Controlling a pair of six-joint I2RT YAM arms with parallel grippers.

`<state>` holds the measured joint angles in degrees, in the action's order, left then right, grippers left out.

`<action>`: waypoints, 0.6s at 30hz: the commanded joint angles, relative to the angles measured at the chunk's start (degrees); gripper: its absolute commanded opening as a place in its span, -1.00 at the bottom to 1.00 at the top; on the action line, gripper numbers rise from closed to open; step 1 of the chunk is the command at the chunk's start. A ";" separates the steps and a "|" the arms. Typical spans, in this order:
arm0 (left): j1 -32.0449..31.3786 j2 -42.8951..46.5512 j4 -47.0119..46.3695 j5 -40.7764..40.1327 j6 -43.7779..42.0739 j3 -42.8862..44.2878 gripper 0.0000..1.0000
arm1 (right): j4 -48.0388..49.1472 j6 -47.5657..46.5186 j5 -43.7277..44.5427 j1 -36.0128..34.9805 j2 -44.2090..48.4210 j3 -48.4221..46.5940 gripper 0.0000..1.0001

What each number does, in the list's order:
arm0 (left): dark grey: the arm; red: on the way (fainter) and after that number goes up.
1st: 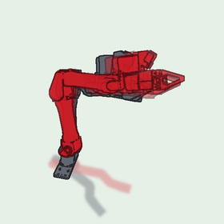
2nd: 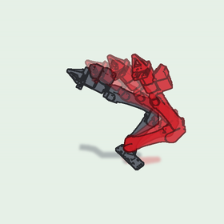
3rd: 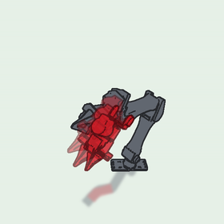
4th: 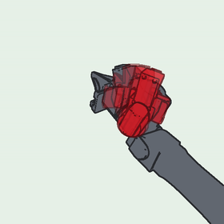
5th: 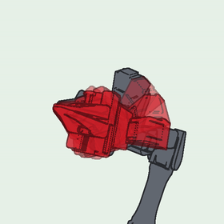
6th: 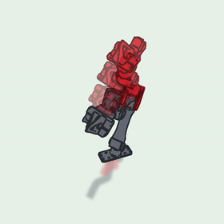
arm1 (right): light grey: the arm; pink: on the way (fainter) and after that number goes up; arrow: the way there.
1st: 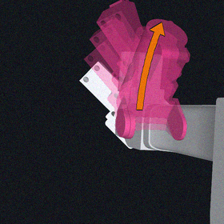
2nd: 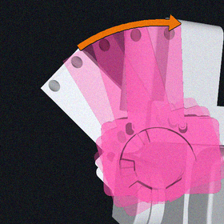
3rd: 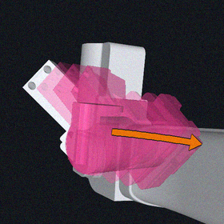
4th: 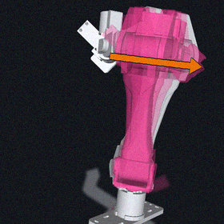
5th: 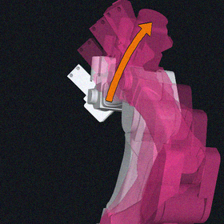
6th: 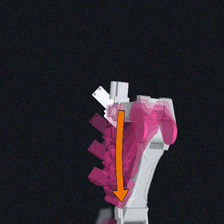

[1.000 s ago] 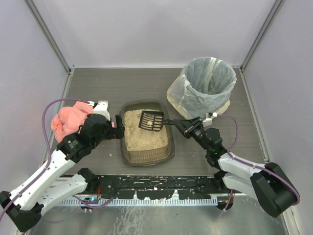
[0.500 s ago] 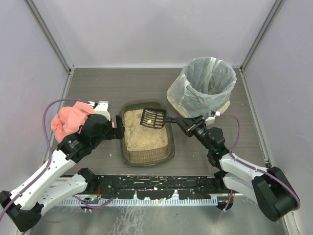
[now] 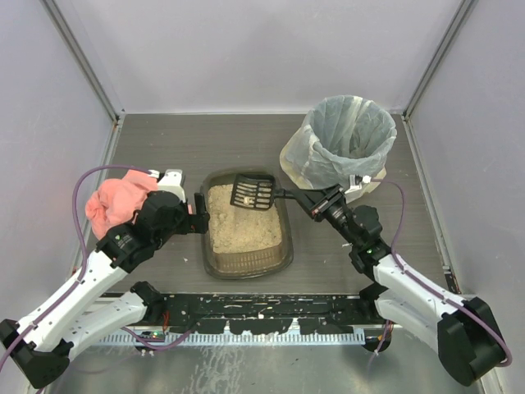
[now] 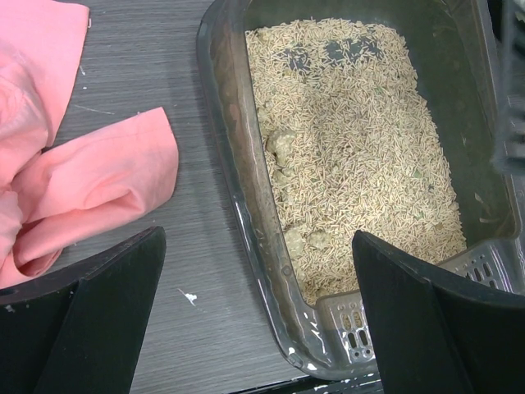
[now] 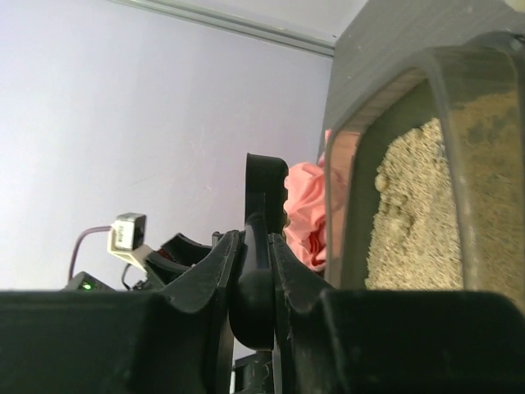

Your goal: Clean the litter box

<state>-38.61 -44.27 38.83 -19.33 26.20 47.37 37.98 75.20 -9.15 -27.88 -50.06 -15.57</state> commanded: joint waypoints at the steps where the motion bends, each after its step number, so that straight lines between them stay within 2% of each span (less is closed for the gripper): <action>1: 0.20 0.69 -1.54 -0.74 0.43 1.18 0.96 | -2.67 -1.38 0.28 0.90 1.92 -7.64 -0.98; 8: 0.22 1.37 -0.50 -1.55 0.18 1.87 0.96 | -10.20 -1.80 0.16 6.06 1.92 -17.55 -0.99; 18: 0.22 1.03 0.04 -1.37 0.48 2.47 0.96 | -18.79 -3.32 -0.86 19.71 2.44 -30.60 -0.99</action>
<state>-38.61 -43.77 39.59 -19.75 26.20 47.44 20.99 73.25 -9.34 -12.53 -49.30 -40.93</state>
